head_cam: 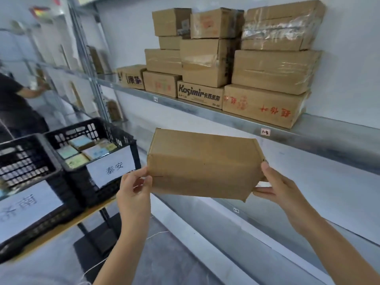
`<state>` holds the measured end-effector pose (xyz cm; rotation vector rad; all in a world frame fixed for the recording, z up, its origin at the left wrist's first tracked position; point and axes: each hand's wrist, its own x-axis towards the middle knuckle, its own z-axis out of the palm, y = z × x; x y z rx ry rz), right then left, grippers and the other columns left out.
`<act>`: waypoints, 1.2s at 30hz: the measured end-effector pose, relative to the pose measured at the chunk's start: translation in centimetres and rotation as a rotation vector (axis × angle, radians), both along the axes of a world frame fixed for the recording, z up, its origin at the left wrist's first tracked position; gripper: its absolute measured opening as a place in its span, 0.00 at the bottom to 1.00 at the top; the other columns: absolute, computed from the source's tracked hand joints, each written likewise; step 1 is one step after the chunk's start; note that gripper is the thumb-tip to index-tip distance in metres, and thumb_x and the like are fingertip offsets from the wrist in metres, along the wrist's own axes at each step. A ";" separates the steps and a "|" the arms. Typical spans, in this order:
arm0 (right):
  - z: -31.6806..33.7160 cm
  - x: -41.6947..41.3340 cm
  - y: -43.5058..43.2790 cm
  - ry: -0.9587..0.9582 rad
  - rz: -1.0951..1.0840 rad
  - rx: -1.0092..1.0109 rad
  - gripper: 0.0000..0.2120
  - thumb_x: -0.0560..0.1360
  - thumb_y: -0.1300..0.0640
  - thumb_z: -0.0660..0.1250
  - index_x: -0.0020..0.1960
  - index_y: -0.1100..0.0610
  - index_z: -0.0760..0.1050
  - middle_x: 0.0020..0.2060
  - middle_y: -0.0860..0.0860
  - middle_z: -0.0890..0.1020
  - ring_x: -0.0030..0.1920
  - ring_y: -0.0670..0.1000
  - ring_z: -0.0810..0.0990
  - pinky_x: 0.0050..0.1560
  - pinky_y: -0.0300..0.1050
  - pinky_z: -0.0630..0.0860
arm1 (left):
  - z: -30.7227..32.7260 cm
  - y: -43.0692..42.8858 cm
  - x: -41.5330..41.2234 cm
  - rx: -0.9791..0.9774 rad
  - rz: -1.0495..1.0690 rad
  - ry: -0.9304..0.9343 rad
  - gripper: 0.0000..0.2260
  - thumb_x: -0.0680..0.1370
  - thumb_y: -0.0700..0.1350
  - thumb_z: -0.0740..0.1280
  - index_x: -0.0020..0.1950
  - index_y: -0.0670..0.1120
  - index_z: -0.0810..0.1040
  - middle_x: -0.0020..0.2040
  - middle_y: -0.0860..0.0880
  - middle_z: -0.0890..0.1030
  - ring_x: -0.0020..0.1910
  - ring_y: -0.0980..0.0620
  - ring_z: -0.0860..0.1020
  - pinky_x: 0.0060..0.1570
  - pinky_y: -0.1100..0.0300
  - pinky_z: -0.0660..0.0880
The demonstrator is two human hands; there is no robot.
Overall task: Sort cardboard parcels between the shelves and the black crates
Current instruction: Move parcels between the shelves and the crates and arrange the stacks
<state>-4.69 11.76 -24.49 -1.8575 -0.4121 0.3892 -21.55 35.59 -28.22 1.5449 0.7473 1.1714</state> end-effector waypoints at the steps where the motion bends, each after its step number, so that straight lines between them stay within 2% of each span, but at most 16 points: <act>1: -0.2 0.2 0.6 0.053 0.006 0.020 0.32 0.69 0.28 0.52 0.67 0.42 0.69 0.64 0.45 0.76 0.54 0.52 0.84 0.71 0.56 0.67 | -0.3 0.5 -0.4 -0.013 0.002 0.003 0.17 0.79 0.36 0.69 0.46 0.61 0.81 0.50 0.50 0.81 0.44 0.64 0.78 0.48 0.66 0.73; 3: -0.6 0.6 1.8 0.152 0.008 0.050 0.38 0.68 0.26 0.49 0.69 0.46 0.71 0.64 0.48 0.77 0.54 0.55 0.84 0.73 0.57 0.64 | -0.9 1.1 -0.9 -0.055 -0.007 -0.002 0.17 0.79 0.37 0.69 0.46 0.62 0.83 0.50 0.49 0.82 0.45 0.60 0.80 0.49 0.63 0.74; 6: -1.0 1.3 3.5 0.233 0.024 0.108 0.39 0.68 0.26 0.49 0.68 0.49 0.71 0.62 0.49 0.78 0.53 0.57 0.84 0.67 0.56 0.73 | -1.4 1.9 -1.0 -0.153 -0.013 -0.056 0.14 0.80 0.39 0.65 0.47 0.57 0.84 0.51 0.48 0.83 0.49 0.55 0.82 0.53 0.58 0.76; 9: -1.3 2.3 5.2 0.272 0.024 0.195 0.31 0.71 0.27 0.50 0.54 0.48 0.76 0.49 0.47 0.83 0.50 0.54 0.86 0.54 0.62 0.81 | -1.6 3.0 -0.8 -0.230 -0.007 -0.106 0.14 0.80 0.39 0.60 0.48 0.50 0.85 0.50 0.46 0.85 0.50 0.50 0.84 0.55 0.54 0.78; 11: -1.4 3.3 6.2 0.299 0.039 0.238 0.35 0.71 0.25 0.52 0.51 0.53 0.79 0.44 0.49 0.85 0.48 0.54 0.86 0.43 0.62 0.83 | -1.6 3.8 -0.6 -0.244 -0.009 -0.127 0.17 0.80 0.38 0.58 0.44 0.50 0.85 0.47 0.47 0.86 0.49 0.50 0.85 0.53 0.56 0.78; 13: -1.4 4.2 7.6 0.321 0.080 0.245 0.36 0.69 0.23 0.54 0.55 0.51 0.82 0.46 0.49 0.86 0.47 0.55 0.86 0.41 0.60 0.83 | -1.6 4.9 -0.4 -0.233 -0.013 -0.131 0.19 0.81 0.37 0.57 0.40 0.52 0.84 0.42 0.49 0.86 0.45 0.55 0.84 0.47 0.62 0.79; 16: -1.3 5.4 10.0 0.348 0.107 0.209 0.28 0.71 0.25 0.58 0.54 0.43 0.83 0.47 0.51 0.86 0.46 0.53 0.86 0.41 0.56 0.83 | -1.8 7.3 0.0 -0.250 -0.024 -0.140 0.21 0.81 0.36 0.57 0.35 0.50 0.83 0.36 0.52 0.83 0.37 0.59 0.81 0.39 0.68 0.78; 20: -1.6 6.5 13.3 0.325 0.138 0.199 0.16 0.77 0.38 0.60 0.46 0.45 0.82 0.44 0.53 0.81 0.42 0.51 0.80 0.34 0.48 0.79 | -2.3 10.9 1.1 -0.283 -0.007 -0.122 0.21 0.82 0.37 0.57 0.34 0.48 0.81 0.32 0.53 0.81 0.32 0.60 0.77 0.33 0.68 0.75; 22: -1.6 7.0 15.0 0.315 0.136 0.207 0.14 0.78 0.42 0.60 0.51 0.47 0.81 0.45 0.52 0.82 0.44 0.51 0.80 0.34 0.48 0.79 | -2.4 12.6 2.0 -0.319 0.001 -0.102 0.21 0.82 0.40 0.57 0.33 0.50 0.81 0.32 0.54 0.80 0.33 0.58 0.77 0.34 0.65 0.75; 25: -1.5 7.9 17.9 0.292 0.154 0.218 0.13 0.80 0.48 0.58 0.55 0.53 0.78 0.49 0.54 0.83 0.49 0.53 0.79 0.34 0.47 0.79 | -2.3 15.5 3.1 -0.360 -0.010 -0.058 0.17 0.82 0.44 0.58 0.39 0.50 0.83 0.39 0.50 0.82 0.43 0.50 0.78 0.46 0.54 0.78; 27: -1.4 8.6 20.1 0.266 0.170 0.233 0.10 0.80 0.53 0.57 0.49 0.56 0.74 0.47 0.56 0.82 0.48 0.55 0.77 0.34 0.48 0.77 | -2.2 17.7 3.6 -0.405 -0.038 -0.004 0.17 0.83 0.48 0.60 0.39 0.53 0.84 0.45 0.47 0.82 0.49 0.44 0.80 0.54 0.45 0.79; 28: -1.4 8.9 21.3 0.267 0.176 0.255 0.08 0.80 0.55 0.57 0.47 0.57 0.71 0.47 0.58 0.80 0.48 0.56 0.76 0.35 0.51 0.74 | -2.0 18.8 3.7 -0.442 -0.051 0.020 0.17 0.82 0.51 0.61 0.38 0.56 0.85 0.46 0.48 0.83 0.50 0.45 0.82 0.55 0.44 0.80; 30: -1.5 9.3 23.6 0.283 0.178 0.310 0.03 0.79 0.58 0.58 0.49 0.58 0.68 0.50 0.60 0.76 0.50 0.58 0.74 0.38 0.53 0.71 | -1.7 21.2 3.5 -0.513 -0.077 0.061 0.14 0.79 0.60 0.65 0.36 0.61 0.85 0.40 0.56 0.86 0.43 0.54 0.86 0.47 0.51 0.81; 32: -1.7 9.6 25.9 0.282 0.194 0.339 0.03 0.79 0.61 0.59 0.52 0.59 0.69 0.51 0.61 0.76 0.50 0.59 0.74 0.40 0.53 0.70 | -1.5 23.9 3.1 -0.569 -0.106 0.071 0.15 0.70 0.70 0.68 0.41 0.60 0.84 0.38 0.58 0.86 0.38 0.58 0.85 0.40 0.58 0.80; 34: -1.9 9.5 28.2 0.260 0.226 0.333 0.03 0.79 0.64 0.59 0.52 0.60 0.69 0.49 0.61 0.77 0.48 0.58 0.74 0.40 0.52 0.70 | -1.3 26.2 2.7 -0.595 -0.122 0.091 0.26 0.60 0.76 0.68 0.47 0.60 0.82 0.43 0.57 0.87 0.40 0.57 0.85 0.44 0.57 0.80; 36: -2.0 9.2 30.5 0.227 0.259 0.307 0.04 0.78 0.66 0.59 0.50 0.60 0.70 0.47 0.61 0.77 0.46 0.58 0.74 0.38 0.51 0.70 | -1.2 28.0 2.3 -0.584 -0.117 0.088 0.30 0.58 0.78 0.68 0.49 0.60 0.80 0.49 0.54 0.86 0.47 0.54 0.84 0.54 0.52 0.79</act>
